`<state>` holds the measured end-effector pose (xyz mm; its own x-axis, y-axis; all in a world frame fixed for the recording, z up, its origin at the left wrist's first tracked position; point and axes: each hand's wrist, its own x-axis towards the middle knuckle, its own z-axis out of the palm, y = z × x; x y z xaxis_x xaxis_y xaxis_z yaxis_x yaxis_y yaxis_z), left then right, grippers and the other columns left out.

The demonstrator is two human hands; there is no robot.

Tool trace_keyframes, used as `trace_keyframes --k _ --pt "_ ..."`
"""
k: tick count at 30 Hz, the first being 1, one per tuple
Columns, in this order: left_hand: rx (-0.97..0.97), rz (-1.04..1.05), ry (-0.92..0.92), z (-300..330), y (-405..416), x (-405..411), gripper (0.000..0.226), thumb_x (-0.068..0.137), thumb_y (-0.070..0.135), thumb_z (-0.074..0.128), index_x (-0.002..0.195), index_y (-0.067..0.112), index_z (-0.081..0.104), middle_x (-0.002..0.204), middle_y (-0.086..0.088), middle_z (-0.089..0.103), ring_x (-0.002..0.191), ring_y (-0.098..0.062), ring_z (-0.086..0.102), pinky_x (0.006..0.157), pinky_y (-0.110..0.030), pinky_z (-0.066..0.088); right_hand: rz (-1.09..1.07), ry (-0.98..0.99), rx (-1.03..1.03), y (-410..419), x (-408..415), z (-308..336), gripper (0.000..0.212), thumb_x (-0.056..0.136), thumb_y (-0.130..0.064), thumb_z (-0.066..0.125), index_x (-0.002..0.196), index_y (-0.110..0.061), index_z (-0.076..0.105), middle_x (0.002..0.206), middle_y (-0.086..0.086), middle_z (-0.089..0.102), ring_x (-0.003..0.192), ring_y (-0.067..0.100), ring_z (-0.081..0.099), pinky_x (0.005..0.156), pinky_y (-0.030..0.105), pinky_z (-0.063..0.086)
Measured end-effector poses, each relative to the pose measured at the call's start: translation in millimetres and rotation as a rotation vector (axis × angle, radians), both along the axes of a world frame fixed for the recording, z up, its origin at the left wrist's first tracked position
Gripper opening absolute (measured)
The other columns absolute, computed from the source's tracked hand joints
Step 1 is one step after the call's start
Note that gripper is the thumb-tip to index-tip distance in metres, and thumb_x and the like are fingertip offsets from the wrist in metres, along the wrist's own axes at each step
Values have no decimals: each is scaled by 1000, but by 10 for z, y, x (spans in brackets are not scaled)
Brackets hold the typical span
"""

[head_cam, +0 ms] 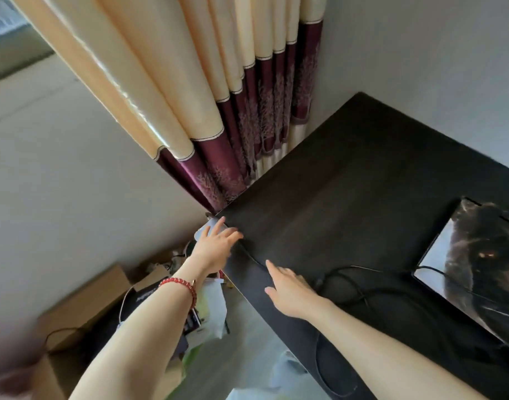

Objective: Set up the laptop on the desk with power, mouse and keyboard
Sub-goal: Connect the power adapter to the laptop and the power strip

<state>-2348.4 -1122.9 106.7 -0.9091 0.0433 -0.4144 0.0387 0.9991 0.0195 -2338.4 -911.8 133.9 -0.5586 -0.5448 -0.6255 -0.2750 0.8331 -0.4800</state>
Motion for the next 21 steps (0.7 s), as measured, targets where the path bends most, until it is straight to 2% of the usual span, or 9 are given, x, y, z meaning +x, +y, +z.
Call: trace_keyframes --k 2,5,7,9,11,15,18,21 --pt "-33 -28 71 -14 -74 41 37 91 16 48 126 25 46 137 0 43 138 -26 23 115 -45 13 5 11 73 -154 -16 -77 56 96 -31 37 145 -16 14 150 7 26 137 27 24 108 48 23" --pt "33 67 229 -2 -266 195 22 90 19 49 110 21 57 114 -1 57 117 -22 47 111 -39 20 -60 1 59 -228 -70 -116 31 97 -26 37 125 -17 48 132 5 46 121 26 45 100 41 32" --pt "157 198 332 44 -453 323 16 88 24 54 102 19 62 104 -1 64 104 -24 56 101 -37 31 -153 1 -27 -198 -130 -105 21 94 -13 39 102 -14 58 117 8 53 105 28 53 87 35 39" --pt "303 328 400 104 -608 457 14 87 25 58 95 16 64 95 -3 67 90 -27 60 85 -36 40 -221 66 -103 -136 -218 -58 21 89 -1 41 85 -13 57 101 11 53 94 33 55 74 31 36" --pt "448 471 407 206 -679 576 14 88 27 59 92 14 63 86 -2 66 80 -24 60 73 -35 45 -297 155 -164 -49 -303 11 24 86 4 40 78 -15 51 91 10 49 87 35 55 66 29 30" --pt "739 748 398 487 -633 667 8 88 23 60 85 15 62 66 3 59 59 -9 56 64 -29 46 -489 235 -262 132 -395 159 23 86 6 39 77 -12 51 90 11 50 79 34 58 66 30 36" --pt "1159 928 303 793 -417 620 13 93 14 51 90 8 63 62 -3 48 53 -13 45 58 -28 44 -546 172 -304 212 -390 284 23 88 3 37 78 -10 53 86 12 55 73 27 57 71 33 44" --pt "1569 1001 186 1121 -143 575 19 96 8 42 97 0 60 58 1 31 49 -11 29 52 -24 32 -528 64 -414 246 -326 484 18 92 -4 42 81 -6 56 74 9 59 69 22 59 78 38 48"
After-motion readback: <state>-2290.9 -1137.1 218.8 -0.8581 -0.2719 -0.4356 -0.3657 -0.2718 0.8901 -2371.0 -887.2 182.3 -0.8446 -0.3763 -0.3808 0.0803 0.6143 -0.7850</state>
